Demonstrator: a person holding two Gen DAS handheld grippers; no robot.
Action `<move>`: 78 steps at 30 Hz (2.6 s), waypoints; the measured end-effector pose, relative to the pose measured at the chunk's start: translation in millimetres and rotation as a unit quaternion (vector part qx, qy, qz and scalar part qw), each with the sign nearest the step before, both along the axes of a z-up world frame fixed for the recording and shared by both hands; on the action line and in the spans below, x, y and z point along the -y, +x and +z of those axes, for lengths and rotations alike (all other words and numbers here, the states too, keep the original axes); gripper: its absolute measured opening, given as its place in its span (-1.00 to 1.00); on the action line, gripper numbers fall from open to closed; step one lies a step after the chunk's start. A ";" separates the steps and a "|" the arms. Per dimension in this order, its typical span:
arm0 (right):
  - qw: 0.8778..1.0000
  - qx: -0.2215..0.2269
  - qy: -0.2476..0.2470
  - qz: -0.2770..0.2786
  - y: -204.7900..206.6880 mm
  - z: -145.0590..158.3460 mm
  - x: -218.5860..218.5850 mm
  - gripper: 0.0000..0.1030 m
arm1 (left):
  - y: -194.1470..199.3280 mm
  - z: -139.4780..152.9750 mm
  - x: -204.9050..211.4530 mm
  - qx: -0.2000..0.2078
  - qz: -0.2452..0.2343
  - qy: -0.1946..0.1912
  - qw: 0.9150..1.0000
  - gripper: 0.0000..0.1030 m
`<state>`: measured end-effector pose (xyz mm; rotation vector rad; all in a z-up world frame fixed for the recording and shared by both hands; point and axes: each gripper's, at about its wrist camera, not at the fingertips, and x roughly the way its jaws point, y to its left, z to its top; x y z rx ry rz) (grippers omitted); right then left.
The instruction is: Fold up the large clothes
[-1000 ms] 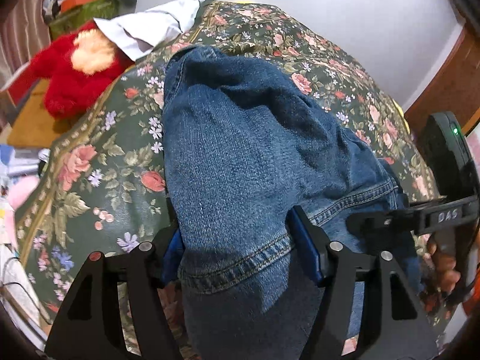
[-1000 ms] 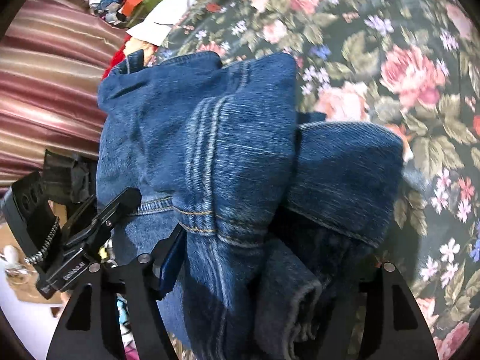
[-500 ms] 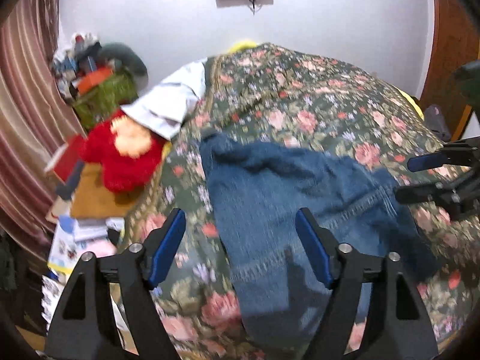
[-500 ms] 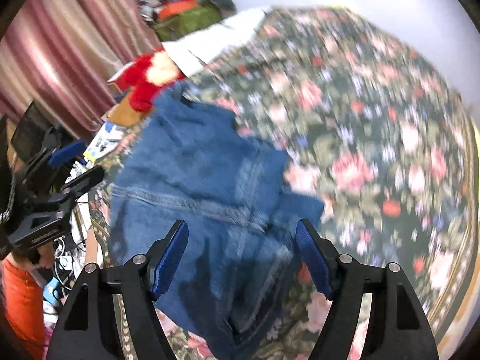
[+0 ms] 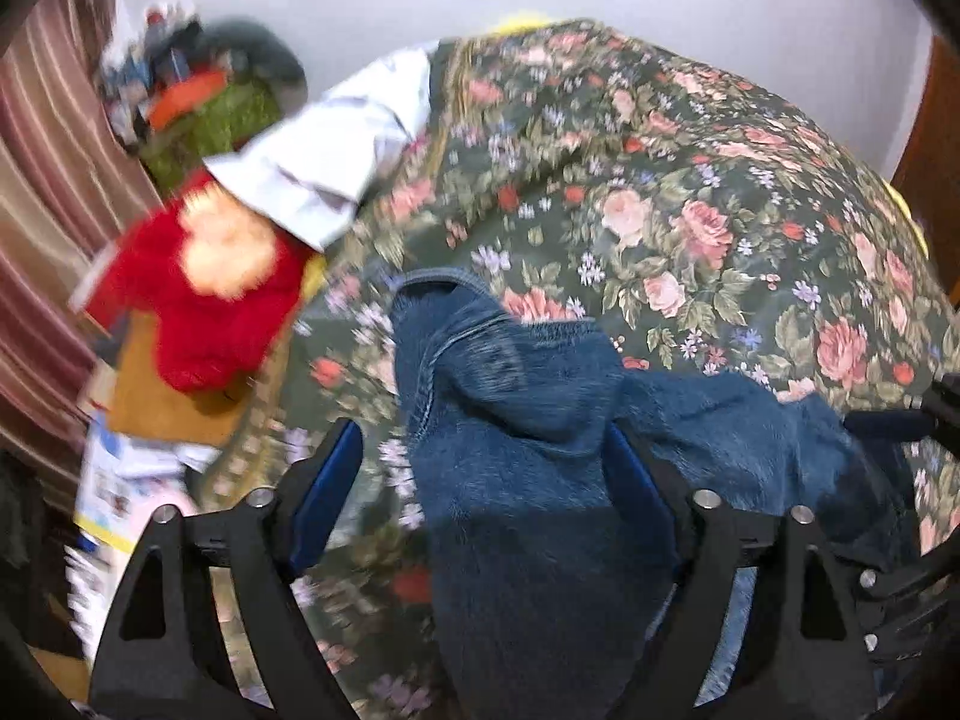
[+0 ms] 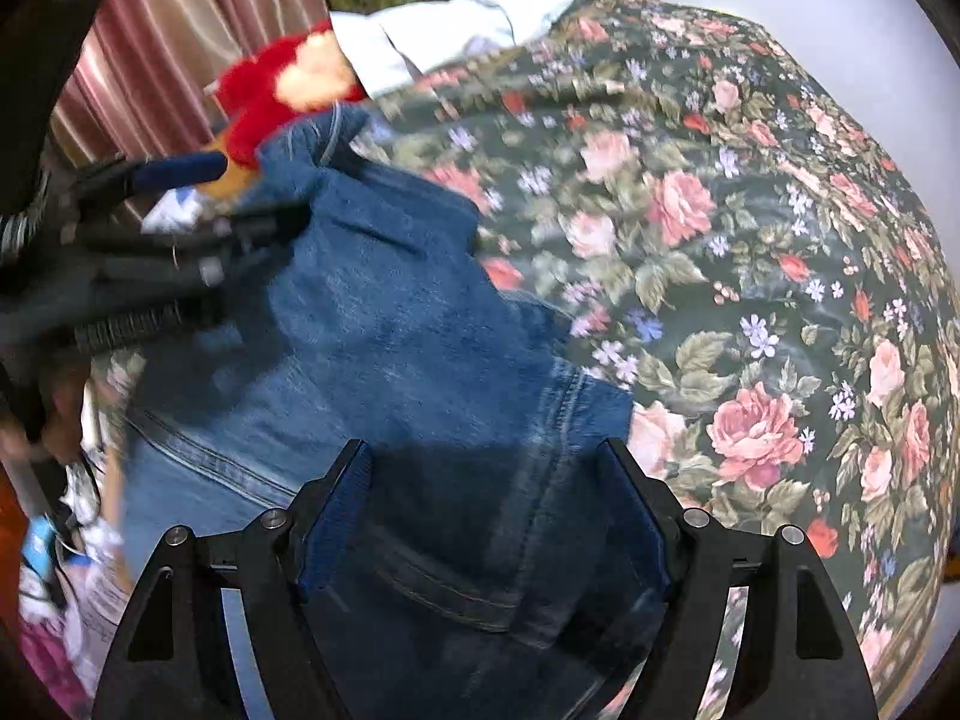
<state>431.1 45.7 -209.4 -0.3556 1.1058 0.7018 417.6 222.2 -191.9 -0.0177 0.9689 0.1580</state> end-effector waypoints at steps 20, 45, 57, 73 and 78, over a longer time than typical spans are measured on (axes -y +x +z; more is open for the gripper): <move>0.998 0.037 0.032 -0.039 -29.4 38.6 63.2 0.69 | -68.7 39.0 -50.5 0.026 0.067 -0.021 0.997 0.73; 0.982 0.117 0.133 -0.060 -147.4 134.0 116.7 0.69 | -224.9 82.9 63.5 0.097 -0.003 -0.009 0.995 0.73; 0.890 0.362 0.267 -0.069 -289.0 267.0 155.5 0.69 | -331.3 227.1 121.2 0.352 -0.016 0.005 0.936 0.73; 0.877 0.367 0.288 -0.119 -351.5 250.6 174.2 0.95 | -387.1 215.0 142.6 0.388 0.028 0.010 0.921 0.78; 0.877 0.368 0.285 -0.119 -356.6 248.7 173.2 0.98 | -388.4 210.8 140.7 0.384 0.032 0.008 0.923 0.78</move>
